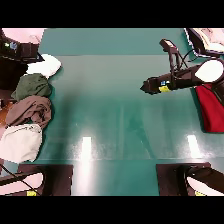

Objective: Fold the shirts.

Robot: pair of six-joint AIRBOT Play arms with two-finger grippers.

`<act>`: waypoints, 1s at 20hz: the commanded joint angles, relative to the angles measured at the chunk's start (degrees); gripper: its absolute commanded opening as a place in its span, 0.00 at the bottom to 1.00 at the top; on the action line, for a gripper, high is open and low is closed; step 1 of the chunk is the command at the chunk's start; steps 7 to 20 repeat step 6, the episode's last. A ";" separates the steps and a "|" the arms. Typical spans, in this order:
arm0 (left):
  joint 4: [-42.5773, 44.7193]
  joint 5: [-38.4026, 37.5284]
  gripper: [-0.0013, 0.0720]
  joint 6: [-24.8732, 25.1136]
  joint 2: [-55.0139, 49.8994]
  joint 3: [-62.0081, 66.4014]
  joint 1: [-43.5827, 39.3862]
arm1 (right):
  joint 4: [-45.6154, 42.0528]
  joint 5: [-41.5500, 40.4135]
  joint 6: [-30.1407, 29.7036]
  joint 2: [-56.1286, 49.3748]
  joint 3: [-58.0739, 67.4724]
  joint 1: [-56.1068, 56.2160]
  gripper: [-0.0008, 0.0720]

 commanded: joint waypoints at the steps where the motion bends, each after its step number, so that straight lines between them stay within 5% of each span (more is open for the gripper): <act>1: 0.02 0.22 0.05 0.00 -0.04 0.00 0.00 | 0.13 0.09 -0.04 -0.22 0.04 0.46 0.04; 20: 0.02 0.22 0.05 -0.02 -0.04 0.00 -0.02 | 0.24 0.31 -0.04 -0.22 0.02 0.46 0.04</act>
